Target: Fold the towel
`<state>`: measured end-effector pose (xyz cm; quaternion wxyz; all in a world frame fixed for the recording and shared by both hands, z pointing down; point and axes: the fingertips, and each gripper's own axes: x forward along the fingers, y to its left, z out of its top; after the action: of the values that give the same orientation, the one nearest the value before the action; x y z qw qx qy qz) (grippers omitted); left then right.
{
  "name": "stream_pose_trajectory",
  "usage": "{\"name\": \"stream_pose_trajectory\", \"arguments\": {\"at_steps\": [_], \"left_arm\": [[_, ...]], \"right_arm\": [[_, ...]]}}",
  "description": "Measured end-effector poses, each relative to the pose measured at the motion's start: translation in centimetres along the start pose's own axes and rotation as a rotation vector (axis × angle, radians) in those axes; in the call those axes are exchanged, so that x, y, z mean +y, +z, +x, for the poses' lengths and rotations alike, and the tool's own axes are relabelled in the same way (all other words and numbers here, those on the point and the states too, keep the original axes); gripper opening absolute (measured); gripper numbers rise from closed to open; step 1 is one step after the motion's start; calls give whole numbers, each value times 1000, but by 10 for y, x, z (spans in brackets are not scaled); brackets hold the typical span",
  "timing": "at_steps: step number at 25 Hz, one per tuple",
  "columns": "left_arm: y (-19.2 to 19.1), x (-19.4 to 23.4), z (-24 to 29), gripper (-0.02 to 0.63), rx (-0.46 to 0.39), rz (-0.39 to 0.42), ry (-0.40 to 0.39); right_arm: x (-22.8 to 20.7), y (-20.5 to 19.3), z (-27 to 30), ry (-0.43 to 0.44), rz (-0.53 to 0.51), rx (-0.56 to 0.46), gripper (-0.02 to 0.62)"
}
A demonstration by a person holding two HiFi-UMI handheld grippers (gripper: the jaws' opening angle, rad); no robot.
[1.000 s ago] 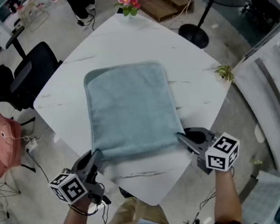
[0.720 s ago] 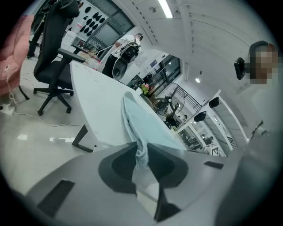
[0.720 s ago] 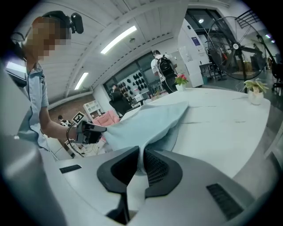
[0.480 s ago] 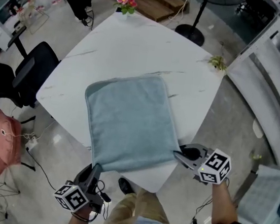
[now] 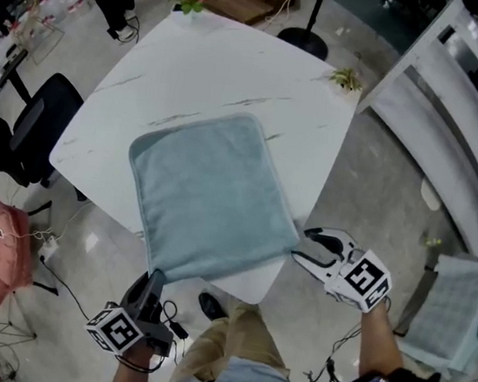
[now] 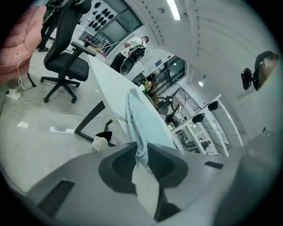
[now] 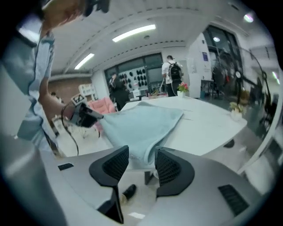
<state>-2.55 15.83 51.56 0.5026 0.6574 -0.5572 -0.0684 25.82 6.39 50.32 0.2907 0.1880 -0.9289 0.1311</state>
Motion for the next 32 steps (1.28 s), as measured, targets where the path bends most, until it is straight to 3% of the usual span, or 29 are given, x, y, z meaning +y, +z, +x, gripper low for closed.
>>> {"name": "stream_pose_trajectory", "arguments": {"at_steps": [3, 6, 10, 13, 16, 17, 19, 26, 29, 32], "left_arm": [[4, -7, -3, 69, -2, -14, -15], [11, -16, -3, 69, -8, -35, -46], [19, -25, -6, 67, -10, -91, -66], [26, -32, -8, 67, -25, -171, -88], [36, -40, -10, 66, -46, -215, -134], [38, -42, -11, 66, -50, -219, -139], [39, -40, -13, 66, -55, -223, -115], [33, -35, -41, 66, -71, -275, -25], [27, -28, -61, 67, -45, -210, 36], [28, -31, -75, 67, -47, -162, 44]], "right_arm": [[15, 1, -4, -46, -270, 66, 202], [25, 7, 3, -47, -461, 75, 207], [28, -1, 20, -22, -622, 151, 222], [21, -12, 26, -53, -715, 219, 218], [15, -21, 29, -84, -767, 255, 165], [14, -22, 28, -94, -780, 255, 98], [16, -18, 23, -109, -792, 239, 55], [41, 11, -6, -114, -771, 198, 46], [57, 14, -15, -100, -750, 196, 44], [72, 20, -22, -88, -720, 181, 43]]}}
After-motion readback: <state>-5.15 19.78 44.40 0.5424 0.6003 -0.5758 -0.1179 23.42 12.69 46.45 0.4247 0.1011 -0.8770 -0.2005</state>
